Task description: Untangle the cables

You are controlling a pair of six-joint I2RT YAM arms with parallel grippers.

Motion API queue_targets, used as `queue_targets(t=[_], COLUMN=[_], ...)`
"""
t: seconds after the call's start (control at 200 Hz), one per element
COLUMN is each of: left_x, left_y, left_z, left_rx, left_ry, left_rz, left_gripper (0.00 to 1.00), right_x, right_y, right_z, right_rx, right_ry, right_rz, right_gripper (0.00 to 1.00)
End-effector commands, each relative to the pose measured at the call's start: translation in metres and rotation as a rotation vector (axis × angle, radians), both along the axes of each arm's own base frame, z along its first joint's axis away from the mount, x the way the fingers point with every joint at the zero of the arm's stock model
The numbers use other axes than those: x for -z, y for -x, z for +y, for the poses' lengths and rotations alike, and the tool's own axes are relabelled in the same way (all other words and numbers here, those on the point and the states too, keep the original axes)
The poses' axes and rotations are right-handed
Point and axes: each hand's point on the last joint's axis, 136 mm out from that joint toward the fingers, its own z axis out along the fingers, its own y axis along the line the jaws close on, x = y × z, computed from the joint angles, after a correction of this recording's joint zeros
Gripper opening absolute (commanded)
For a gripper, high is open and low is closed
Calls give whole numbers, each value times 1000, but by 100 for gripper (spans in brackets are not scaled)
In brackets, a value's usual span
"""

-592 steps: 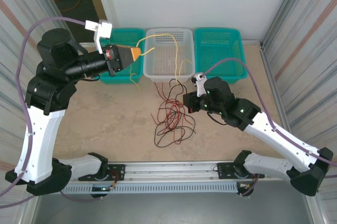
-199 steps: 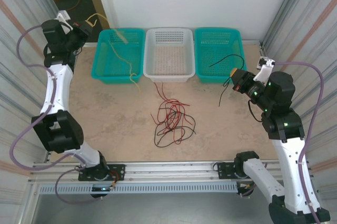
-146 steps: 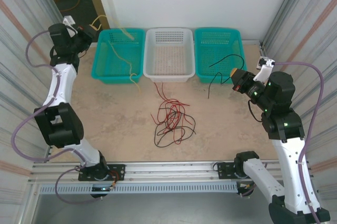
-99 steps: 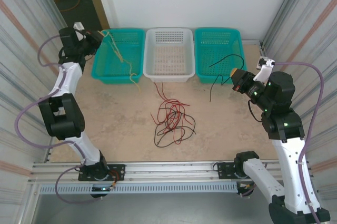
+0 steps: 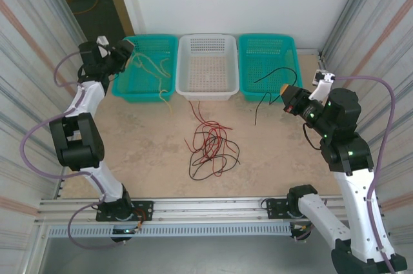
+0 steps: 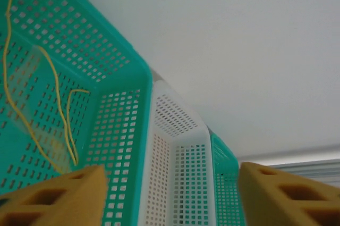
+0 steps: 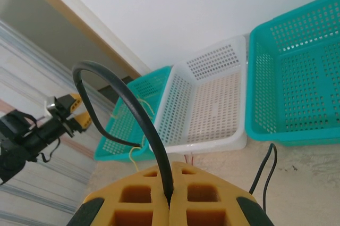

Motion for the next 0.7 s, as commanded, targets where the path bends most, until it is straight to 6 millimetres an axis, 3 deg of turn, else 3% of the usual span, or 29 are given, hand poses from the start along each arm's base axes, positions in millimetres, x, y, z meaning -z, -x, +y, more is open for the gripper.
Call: queue_targets(t=[0.0, 0.125, 0.331, 0.396, 0.506, 0.697], left_x=[-5, -15, -49, -59, -67, -30], left_y=[16, 39, 90, 106, 138, 197], left_z=[-12, -19, -25, -42, -89, -160], left_rx=[40, 47, 28, 75, 204, 463], left_ry=[-9, -96, -324, -366, -412, -542], left_rz=[-2, 12, 7, -20, -96, -61], left_gripper=[73, 75, 74, 69, 66, 66], right_x=[-29, -44, -60, -58, -65, -66], right_y=[4, -3, -30, -48, -72, -124], right_z=[7, 8, 2, 3, 3, -5], right_rx=[-40, -30, 26, 41, 58, 105], right_ry=[9, 33, 91, 118, 149, 204], right_rz=[-84, -89, -44, -11, -4, 32], right_gripper=[0, 0, 0, 0, 0, 0])
